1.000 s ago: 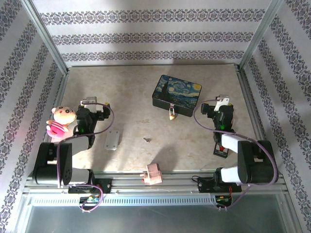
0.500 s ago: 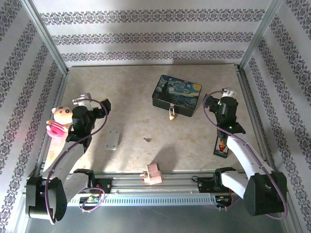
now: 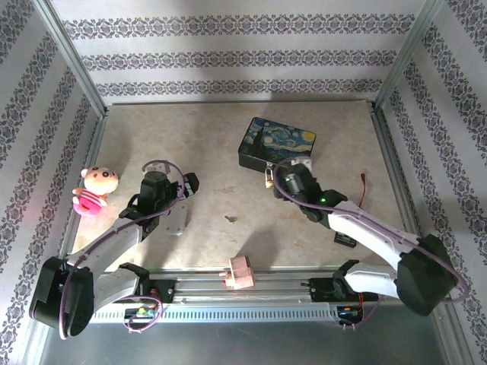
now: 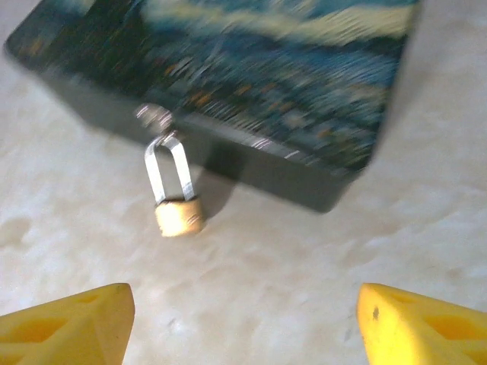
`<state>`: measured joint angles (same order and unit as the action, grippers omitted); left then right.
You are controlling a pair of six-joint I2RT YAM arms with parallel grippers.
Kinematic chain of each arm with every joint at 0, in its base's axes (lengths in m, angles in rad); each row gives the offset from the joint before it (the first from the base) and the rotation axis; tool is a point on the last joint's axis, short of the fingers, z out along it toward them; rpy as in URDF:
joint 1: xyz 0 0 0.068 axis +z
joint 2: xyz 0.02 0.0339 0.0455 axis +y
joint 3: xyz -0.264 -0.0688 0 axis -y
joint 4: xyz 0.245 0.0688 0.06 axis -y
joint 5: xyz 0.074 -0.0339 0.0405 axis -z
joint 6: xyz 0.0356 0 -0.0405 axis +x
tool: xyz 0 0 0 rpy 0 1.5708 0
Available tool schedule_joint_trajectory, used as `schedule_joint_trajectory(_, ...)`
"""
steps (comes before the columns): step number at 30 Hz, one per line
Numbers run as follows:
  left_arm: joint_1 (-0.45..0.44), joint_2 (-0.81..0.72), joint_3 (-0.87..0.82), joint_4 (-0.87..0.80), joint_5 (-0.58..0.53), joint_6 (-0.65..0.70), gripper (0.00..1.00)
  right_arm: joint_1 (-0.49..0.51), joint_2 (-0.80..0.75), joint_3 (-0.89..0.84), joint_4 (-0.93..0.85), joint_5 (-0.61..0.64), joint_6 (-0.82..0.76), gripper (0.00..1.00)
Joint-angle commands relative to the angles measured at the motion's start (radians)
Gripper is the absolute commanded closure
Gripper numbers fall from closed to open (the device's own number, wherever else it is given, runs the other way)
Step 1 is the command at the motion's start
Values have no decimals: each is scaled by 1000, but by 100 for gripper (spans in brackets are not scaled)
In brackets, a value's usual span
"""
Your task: Unlock the padlock with the key
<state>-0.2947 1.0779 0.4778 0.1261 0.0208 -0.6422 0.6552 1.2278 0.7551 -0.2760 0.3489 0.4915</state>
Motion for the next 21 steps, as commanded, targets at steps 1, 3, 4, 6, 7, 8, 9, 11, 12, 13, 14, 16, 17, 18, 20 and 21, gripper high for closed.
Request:
schedule_joint_trajectory(1,-7,-22,13,-38,-86,-70,1,111,90,100,-155,-9,45,27)
schedule_joint_trajectory(3,-6,-29,19,-51,-126,-67,1,177,174,175,-205,-51,46,29)
schedule_joint_trajectory(4,-6,-28,26,-57,-141,-63,1,204,211,209,-226,-73,45,31)
schedule_joint_trajectory(6,-6,-22,40,-80,-170,-57,1,250,292,283,-263,-140,47,38)
schedule_joint_trajectory(7,-6,-19,46,-93,-182,-57,1,265,324,310,-269,-172,53,42)
schedule_joint_trajectory(8,-7,-15,53,-102,-189,-59,1,276,356,335,-273,-207,63,46)
schedule_joint_trajectory(9,-6,-12,55,-110,-195,-60,1,285,383,355,-272,-244,75,49)
schedule_joint_trajectory(11,-6,-10,57,-118,-208,-72,1,294,432,386,-269,-310,95,52)
schedule_joint_trajectory(12,-5,-12,56,-120,-212,-76,1,299,456,400,-270,-338,102,55)
schedule_joint_trajectory(13,-5,-13,55,-122,-217,-82,1,301,475,415,-278,-350,104,56)
schedule_joint_trajectory(14,-5,-17,51,-124,-227,-93,1,306,495,427,-289,-356,108,57)
schedule_joint_trajectory(16,-6,-26,39,-132,-250,-125,1,308,526,446,-306,-365,119,60)
schedule_joint_trajectory(17,-4,-34,27,-125,-258,-140,1,308,540,454,-313,-368,129,62)
schedule_joint_trajectory(18,-4,-40,15,-113,-262,-149,1,308,551,462,-317,-371,143,65)
schedule_joint_trajectory(20,-3,-53,-4,-92,-263,-162,1,307,575,473,-318,-383,167,67)
schedule_joint_trajectory(21,-4,-56,-10,-84,-265,-168,1,308,589,481,-315,-393,175,67)
